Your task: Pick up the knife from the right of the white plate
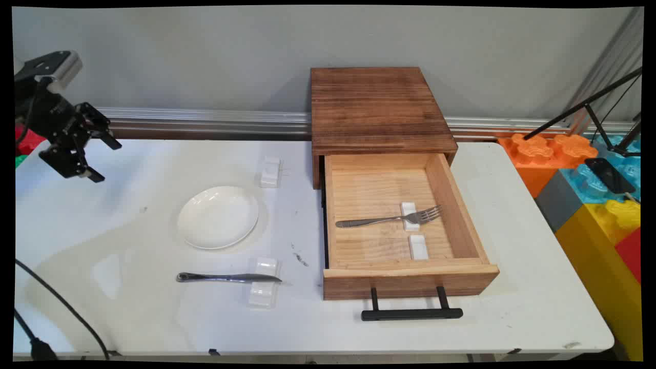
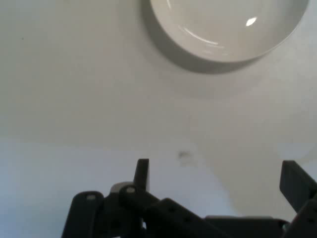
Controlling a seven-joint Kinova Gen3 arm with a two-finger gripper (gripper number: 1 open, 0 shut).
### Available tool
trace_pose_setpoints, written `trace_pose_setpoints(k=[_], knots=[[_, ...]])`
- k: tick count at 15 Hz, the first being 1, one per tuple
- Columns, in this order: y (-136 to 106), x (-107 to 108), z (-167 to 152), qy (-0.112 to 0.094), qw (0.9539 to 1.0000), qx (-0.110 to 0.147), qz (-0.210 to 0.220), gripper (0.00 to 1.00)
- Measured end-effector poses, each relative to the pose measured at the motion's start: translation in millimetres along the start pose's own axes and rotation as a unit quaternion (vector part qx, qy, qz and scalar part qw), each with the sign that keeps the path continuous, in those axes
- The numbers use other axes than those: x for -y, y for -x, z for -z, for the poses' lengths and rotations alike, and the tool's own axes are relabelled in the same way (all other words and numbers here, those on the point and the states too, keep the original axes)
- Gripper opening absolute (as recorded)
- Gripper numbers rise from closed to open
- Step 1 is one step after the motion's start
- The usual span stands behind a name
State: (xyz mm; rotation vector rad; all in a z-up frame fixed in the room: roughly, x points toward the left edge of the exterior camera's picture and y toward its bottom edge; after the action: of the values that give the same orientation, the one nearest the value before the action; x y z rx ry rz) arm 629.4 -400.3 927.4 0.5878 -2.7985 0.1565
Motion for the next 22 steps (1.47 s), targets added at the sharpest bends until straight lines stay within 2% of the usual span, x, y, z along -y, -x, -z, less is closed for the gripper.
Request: trace_pose_setpoints(k=[2, 5, 9, 14, 22], knots=[[-5.4, -19.5, -7.3, 0.008, 0.9994, -0.027, 0.02, 1.0], [-17.2, -45.9, -19.8, 0.018, 0.998, -0.047, 0.038, 1.0], [-30.9, -73.3, -35.2, 0.03, 0.9967, -0.065, 0.038, 1.0], [-45.2, -97.7, -55.9, 0.034, 0.9957, -0.083, 0.021, 1.0], [-52.8, -119.3, -89.3, 0.037, 0.9938, -0.105, -0.003, 1.0]])
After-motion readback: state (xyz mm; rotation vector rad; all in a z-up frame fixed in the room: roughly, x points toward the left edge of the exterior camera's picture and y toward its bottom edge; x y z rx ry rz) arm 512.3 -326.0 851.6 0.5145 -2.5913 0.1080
